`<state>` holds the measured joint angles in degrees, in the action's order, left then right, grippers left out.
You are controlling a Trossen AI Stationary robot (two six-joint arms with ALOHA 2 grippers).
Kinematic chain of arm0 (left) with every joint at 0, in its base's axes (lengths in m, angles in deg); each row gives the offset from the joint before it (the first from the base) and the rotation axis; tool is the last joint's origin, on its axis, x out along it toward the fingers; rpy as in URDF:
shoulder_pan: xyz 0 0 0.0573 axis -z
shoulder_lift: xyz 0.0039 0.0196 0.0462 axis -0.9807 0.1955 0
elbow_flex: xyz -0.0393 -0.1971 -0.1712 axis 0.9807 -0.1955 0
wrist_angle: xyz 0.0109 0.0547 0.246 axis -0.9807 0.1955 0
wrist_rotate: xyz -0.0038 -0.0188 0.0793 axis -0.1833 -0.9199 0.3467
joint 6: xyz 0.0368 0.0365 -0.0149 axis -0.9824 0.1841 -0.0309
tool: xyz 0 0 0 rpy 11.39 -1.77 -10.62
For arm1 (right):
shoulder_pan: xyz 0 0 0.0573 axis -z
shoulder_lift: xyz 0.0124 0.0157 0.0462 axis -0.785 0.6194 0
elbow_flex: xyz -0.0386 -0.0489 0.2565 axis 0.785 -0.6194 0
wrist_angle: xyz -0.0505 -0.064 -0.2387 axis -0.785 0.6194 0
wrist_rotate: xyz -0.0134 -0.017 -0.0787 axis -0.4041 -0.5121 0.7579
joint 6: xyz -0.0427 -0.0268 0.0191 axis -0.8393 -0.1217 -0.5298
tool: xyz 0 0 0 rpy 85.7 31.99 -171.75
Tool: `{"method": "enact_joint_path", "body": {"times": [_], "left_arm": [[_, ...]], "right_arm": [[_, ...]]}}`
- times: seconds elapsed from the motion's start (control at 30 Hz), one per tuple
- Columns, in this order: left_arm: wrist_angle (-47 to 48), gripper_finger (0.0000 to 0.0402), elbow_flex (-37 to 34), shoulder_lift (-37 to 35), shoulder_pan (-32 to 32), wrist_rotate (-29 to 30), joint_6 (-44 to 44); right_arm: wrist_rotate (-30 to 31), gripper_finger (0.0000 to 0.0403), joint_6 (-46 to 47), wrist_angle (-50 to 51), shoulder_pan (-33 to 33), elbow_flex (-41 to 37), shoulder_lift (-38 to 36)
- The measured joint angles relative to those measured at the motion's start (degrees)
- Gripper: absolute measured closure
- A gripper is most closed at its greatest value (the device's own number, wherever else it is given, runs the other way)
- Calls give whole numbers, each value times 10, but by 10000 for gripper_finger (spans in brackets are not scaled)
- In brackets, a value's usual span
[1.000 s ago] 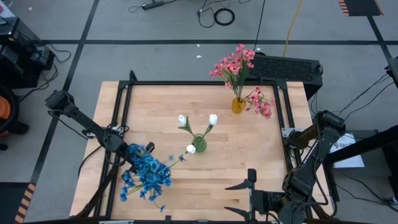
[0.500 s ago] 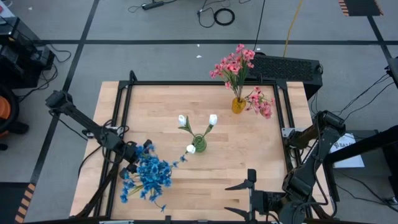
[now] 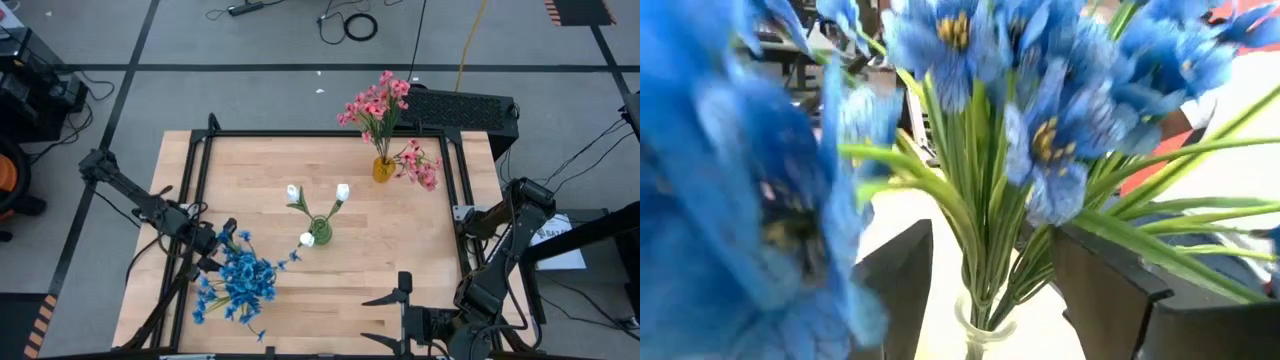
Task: Sort flowers into vase by color
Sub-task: Put the blue flowers into the transparent vase, then return to Home Position
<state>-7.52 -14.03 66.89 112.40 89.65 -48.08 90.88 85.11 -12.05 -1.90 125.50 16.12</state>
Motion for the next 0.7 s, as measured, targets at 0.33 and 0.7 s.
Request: {"method": "enact_joint_path", "body": {"times": [0.33,0.7], "left_arm": [[298,195,123,-95,0,49,-11],[328,209,178,-162,0,251,-164]], "right_arm": [[0,145,-2,0,0,0,0],[0,145,-15,43,-4,0,0]]}}
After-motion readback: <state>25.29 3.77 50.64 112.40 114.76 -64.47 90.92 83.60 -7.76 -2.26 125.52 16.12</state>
